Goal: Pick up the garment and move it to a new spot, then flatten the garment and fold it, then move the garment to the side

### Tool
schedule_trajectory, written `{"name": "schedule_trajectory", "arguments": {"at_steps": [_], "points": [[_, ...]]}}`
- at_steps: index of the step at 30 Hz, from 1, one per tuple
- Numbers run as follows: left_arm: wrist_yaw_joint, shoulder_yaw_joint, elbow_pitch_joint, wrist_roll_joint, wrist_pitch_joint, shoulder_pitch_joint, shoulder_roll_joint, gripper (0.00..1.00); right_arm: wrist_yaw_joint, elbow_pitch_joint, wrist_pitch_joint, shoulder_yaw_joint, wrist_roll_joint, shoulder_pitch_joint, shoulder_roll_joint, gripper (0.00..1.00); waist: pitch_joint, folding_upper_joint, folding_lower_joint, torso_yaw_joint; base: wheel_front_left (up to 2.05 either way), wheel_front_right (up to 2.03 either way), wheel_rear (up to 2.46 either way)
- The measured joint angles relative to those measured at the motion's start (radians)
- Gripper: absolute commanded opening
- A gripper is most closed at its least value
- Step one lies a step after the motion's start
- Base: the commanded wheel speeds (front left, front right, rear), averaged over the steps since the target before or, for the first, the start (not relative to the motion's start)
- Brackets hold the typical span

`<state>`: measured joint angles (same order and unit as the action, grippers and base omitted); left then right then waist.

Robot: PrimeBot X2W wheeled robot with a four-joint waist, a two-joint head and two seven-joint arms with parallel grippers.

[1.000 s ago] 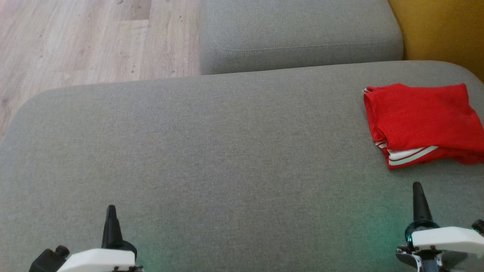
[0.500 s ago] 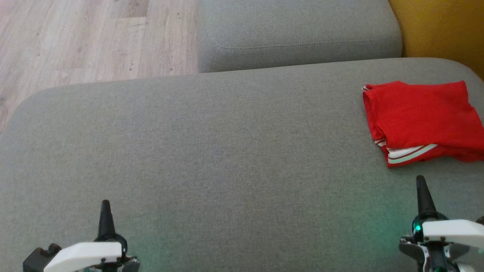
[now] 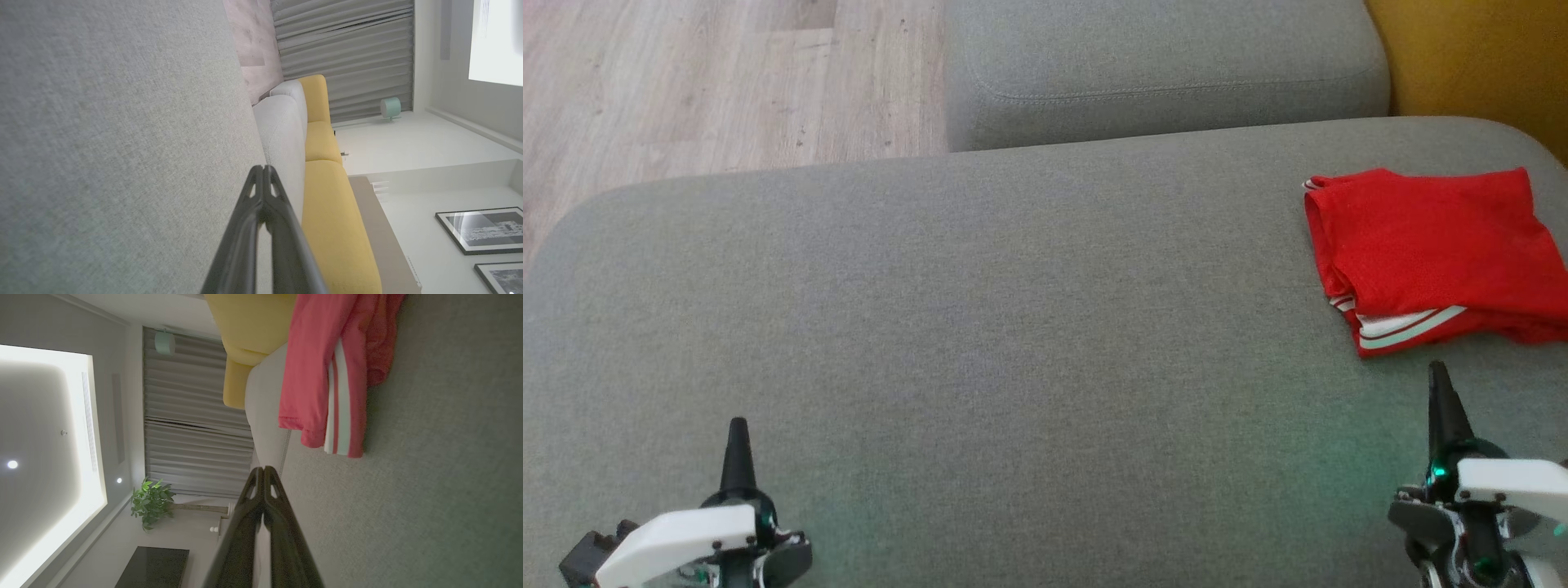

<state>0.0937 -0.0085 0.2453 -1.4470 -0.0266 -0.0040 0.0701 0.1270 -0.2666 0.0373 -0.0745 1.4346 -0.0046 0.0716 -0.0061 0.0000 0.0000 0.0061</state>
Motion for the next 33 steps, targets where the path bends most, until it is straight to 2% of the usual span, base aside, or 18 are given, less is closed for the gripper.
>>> {"name": "schedule_trajectory", "arguments": {"at_steps": [16, 33], "points": [[0.03, 0.044, 0.025, -0.191, -0.048, -0.046, -0.001, 0.0, 0.0, -0.007, 0.044, -0.029, 0.187, -0.051, -0.003, 0.0, 0.009, 0.0, 0.0, -0.006, 0.0, 0.0, 0.0], [0.03, 0.049, 0.026, -0.191, -0.053, -0.052, -0.003, 0.0, 0.0, -0.009, 0.051, -0.034, 0.191, -0.055, -0.007, 0.0, 0.009, 0.0, 0.0, -0.006, 0.0, 0.0, 0.0]]}}
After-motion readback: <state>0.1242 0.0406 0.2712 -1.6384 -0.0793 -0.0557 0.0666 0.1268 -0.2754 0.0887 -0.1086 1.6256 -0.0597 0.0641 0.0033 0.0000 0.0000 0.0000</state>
